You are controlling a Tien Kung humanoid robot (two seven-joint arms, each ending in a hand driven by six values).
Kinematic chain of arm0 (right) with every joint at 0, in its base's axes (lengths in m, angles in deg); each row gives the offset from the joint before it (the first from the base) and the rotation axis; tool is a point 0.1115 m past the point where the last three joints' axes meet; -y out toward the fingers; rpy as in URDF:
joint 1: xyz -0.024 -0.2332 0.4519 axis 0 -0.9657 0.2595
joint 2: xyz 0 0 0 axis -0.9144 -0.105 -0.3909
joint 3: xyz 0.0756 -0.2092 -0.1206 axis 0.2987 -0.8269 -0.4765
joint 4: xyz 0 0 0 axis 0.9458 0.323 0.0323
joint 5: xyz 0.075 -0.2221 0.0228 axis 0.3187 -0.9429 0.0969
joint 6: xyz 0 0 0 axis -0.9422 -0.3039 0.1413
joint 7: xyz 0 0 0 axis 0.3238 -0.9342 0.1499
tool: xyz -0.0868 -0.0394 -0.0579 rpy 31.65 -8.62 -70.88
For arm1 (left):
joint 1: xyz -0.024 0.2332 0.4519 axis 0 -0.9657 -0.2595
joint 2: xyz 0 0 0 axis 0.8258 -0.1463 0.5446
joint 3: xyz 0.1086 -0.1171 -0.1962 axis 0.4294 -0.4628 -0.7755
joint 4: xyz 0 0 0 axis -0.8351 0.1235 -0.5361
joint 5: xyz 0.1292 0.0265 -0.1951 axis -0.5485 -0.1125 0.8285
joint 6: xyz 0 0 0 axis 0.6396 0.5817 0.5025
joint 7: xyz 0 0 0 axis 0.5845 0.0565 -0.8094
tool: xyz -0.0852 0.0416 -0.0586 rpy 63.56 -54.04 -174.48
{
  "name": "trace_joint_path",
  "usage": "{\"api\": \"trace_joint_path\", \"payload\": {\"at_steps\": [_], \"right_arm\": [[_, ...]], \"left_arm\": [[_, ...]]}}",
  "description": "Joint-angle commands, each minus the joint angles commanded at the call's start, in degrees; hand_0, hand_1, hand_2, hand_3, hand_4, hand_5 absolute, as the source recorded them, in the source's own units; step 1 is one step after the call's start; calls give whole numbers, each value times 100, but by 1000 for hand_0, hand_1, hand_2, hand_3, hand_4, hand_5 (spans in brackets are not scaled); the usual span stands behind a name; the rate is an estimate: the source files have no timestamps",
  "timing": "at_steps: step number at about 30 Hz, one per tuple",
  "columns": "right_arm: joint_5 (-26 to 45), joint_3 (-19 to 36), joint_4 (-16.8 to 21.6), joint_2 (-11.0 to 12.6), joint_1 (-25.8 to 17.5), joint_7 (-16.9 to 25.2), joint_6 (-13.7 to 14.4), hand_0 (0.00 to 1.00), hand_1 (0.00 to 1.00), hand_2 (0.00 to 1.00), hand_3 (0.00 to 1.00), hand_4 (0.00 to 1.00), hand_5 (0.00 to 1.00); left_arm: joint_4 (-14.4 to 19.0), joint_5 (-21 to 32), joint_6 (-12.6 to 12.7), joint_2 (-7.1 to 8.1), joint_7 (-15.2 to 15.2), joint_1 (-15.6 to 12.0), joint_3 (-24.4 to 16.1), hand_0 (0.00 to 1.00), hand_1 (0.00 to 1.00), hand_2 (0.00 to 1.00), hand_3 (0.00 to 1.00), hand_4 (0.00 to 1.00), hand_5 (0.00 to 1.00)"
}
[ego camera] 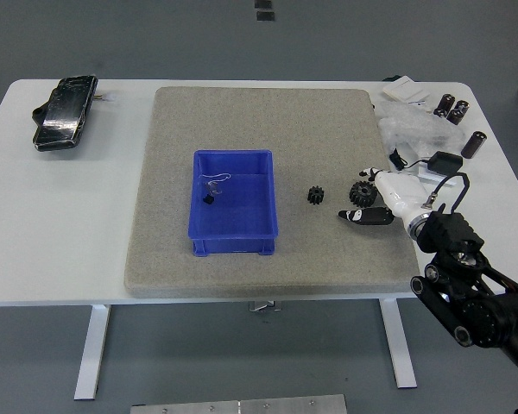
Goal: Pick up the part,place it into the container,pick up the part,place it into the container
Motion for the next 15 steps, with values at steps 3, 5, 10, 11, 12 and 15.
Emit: {"api": "trace_joint_path", "payload": {"at_steps": [3, 5, 10, 11, 12, 15], "right_arm": [[33, -4, -27, 2, 11, 10, 22, 528, 480, 624, 683, 552, 274], [64, -7, -56, 1, 22, 17, 60, 528, 480, 624, 683, 552, 274], [108, -18, -112, -6, 31, 15, 131, 524, 463, 542, 622, 435, 10], [116, -20, -128, -9, 30, 17, 147, 524, 463, 542, 622, 435, 10], [122, -21, -142, -11, 30, 20, 159, 524, 463, 542, 622, 435, 10], [147, -27, -176, -10, 22, 48, 221, 543, 445, 471, 530, 426, 2]], "left_arm": [[0, 8, 0, 0, 2, 2, 7, 665, 656, 632, 621, 702, 209], [0, 16, 0, 1, 5, 6, 15, 665, 656, 632, 621, 702, 209], [0, 22, 0, 3, 10, 13, 21, 665, 656, 632, 621, 702, 210], [0, 25, 0, 3, 12, 14, 24, 665, 656, 632, 621, 702, 210], [0, 26, 1, 4, 13, 14, 25, 665, 656, 632, 621, 702, 210], [0, 34, 1, 4, 17, 15, 35, 665, 656, 632, 621, 702, 210]]}}
